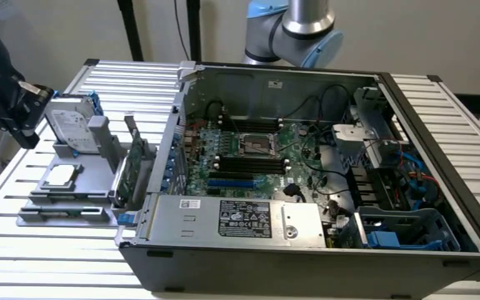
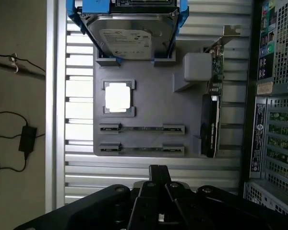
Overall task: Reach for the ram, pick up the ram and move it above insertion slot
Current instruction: 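Reach for the ram, then pick up the ram and move it above insertion slot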
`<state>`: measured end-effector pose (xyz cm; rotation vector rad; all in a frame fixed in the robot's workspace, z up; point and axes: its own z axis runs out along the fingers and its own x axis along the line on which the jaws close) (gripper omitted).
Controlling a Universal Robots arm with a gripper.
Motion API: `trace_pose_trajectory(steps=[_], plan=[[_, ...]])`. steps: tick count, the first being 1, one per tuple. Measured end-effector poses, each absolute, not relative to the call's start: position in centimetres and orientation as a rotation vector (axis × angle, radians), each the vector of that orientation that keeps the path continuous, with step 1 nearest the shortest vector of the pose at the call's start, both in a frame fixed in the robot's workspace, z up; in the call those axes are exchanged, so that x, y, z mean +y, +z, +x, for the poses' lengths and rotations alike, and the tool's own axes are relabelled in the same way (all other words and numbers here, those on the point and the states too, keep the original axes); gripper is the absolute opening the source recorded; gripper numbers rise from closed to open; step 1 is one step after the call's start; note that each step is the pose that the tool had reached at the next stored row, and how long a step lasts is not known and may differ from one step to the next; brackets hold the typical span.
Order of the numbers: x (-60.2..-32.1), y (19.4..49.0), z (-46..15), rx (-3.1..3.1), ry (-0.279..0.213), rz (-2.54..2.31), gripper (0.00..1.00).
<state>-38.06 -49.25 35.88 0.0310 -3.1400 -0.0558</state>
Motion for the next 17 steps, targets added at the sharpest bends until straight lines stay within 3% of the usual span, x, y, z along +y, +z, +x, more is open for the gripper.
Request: trace_pose_trajectory(steps=[17], plan=[[-49.24,36.22,-38.15,-3.137,-0.055,0.123,0.11]])
